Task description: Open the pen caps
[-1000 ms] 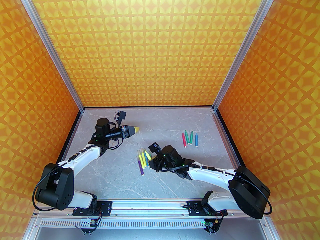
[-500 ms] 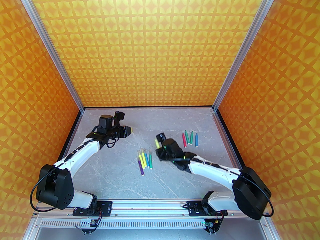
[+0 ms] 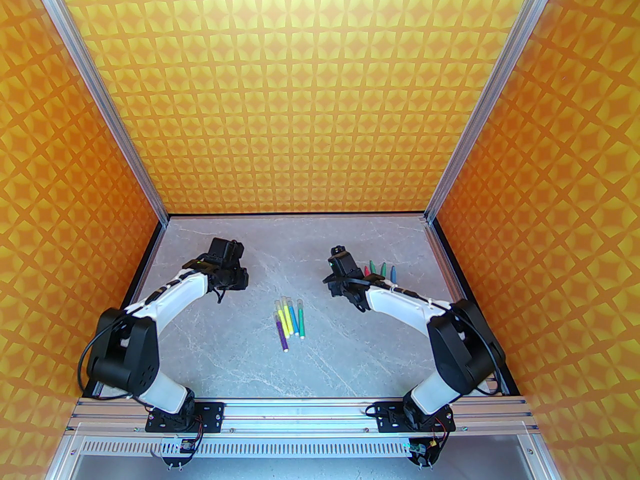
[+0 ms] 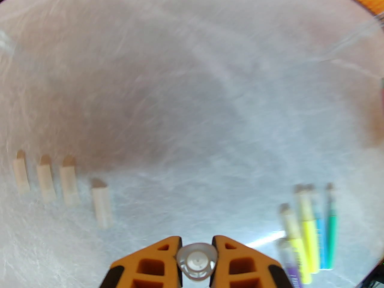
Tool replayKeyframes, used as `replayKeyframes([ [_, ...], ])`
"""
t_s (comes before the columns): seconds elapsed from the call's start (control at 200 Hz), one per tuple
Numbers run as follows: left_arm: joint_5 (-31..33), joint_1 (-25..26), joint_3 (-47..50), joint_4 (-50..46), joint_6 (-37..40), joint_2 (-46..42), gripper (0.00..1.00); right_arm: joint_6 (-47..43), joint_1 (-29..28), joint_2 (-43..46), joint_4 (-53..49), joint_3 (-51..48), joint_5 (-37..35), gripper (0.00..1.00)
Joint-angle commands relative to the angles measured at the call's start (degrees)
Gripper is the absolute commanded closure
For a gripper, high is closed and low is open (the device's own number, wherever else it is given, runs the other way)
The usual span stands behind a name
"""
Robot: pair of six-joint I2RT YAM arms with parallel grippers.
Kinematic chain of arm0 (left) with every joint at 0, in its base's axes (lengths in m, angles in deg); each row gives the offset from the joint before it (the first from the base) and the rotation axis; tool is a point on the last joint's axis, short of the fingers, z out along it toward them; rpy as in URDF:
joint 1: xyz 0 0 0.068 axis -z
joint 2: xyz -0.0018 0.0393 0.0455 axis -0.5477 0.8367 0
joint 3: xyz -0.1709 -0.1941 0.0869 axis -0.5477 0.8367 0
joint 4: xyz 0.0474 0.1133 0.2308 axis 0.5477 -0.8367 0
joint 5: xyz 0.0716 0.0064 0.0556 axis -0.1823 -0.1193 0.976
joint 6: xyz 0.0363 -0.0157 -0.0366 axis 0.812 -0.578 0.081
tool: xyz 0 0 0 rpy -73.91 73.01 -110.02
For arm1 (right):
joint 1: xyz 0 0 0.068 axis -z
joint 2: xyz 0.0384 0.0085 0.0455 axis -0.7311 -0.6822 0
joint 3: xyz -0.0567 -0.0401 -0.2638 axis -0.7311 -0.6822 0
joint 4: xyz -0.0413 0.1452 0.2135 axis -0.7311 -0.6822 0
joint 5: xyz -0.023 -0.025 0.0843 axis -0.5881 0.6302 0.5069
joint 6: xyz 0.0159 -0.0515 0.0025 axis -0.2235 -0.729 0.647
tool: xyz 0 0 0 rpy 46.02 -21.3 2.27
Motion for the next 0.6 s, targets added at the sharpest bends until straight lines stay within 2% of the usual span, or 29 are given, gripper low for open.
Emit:
replayKeyframes([
  [0.0,5.4,-0.8,-4.3,-3.7,2.3,3.4,1.00,1.4,2.7,-2.3,-1.9,1.9,-0.4,1.00],
  [0.34,6.6,-0.8,-8.3,-5.3,2.5,9.4,1.00,2.3,6.9,-7.8,-5.8,6.1,-3.4,1.00],
  [0.595,8.6,-0.7,-8.8,-6.4,2.5,12.1,0.99,5.0,7.9,-11.5,-7.6,8.0,-5.0,1.00],
])
